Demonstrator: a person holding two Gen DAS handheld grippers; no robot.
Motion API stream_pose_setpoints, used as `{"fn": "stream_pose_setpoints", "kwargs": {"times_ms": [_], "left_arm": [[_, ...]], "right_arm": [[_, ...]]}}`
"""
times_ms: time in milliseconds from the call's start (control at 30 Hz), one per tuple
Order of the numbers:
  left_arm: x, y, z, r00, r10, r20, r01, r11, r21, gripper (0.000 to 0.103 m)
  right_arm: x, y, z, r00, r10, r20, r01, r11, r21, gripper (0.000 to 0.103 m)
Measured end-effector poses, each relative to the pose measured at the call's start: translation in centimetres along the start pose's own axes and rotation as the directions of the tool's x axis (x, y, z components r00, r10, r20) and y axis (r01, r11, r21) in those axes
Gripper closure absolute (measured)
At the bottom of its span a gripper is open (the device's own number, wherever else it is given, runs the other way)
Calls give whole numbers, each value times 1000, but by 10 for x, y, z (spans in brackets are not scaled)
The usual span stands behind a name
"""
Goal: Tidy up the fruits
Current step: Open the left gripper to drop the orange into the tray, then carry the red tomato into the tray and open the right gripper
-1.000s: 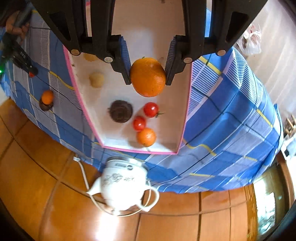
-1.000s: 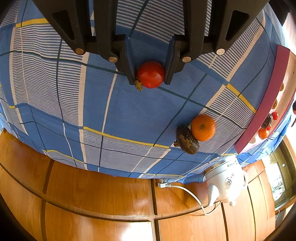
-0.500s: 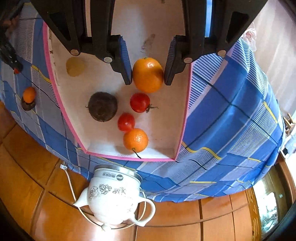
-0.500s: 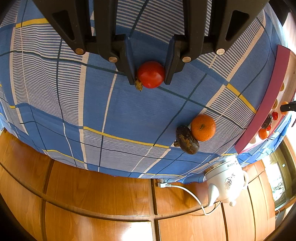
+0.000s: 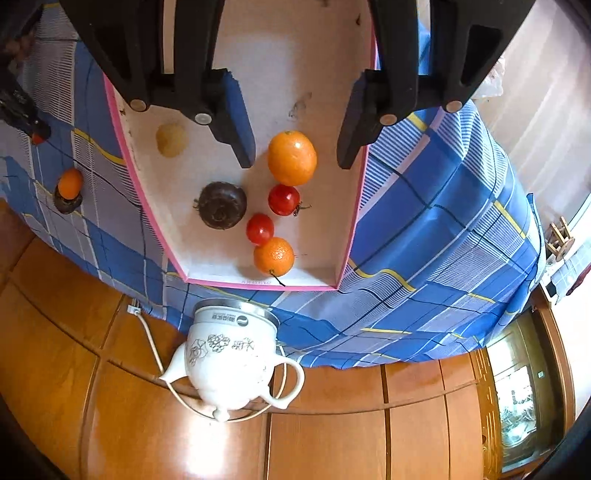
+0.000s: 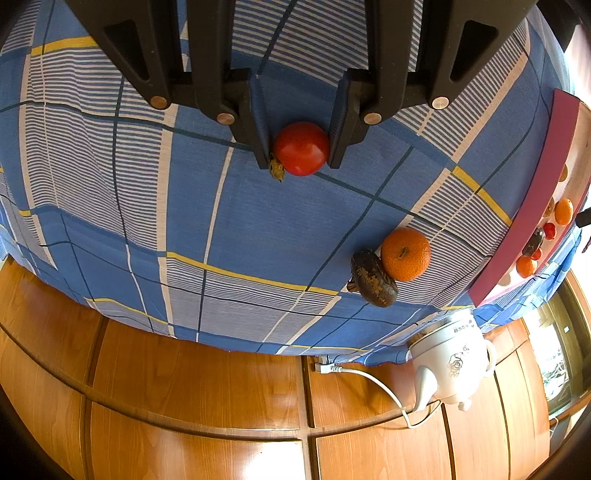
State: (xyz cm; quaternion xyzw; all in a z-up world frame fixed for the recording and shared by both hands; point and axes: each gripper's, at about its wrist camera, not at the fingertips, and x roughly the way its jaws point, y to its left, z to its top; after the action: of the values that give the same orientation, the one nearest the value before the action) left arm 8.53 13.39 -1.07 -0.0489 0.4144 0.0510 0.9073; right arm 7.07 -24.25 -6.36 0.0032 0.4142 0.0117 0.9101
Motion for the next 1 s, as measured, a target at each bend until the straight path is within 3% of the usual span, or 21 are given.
{"fn": "stream_pose_setpoints", "kwargs": {"times_ms": [1000], "left_arm": [[-29, -13, -16, 998, -39, 41, 38, 999, 26, 56]], "right_arm": [[0, 2, 0, 1000, -10, -1, 10, 1000, -7, 73]]}}
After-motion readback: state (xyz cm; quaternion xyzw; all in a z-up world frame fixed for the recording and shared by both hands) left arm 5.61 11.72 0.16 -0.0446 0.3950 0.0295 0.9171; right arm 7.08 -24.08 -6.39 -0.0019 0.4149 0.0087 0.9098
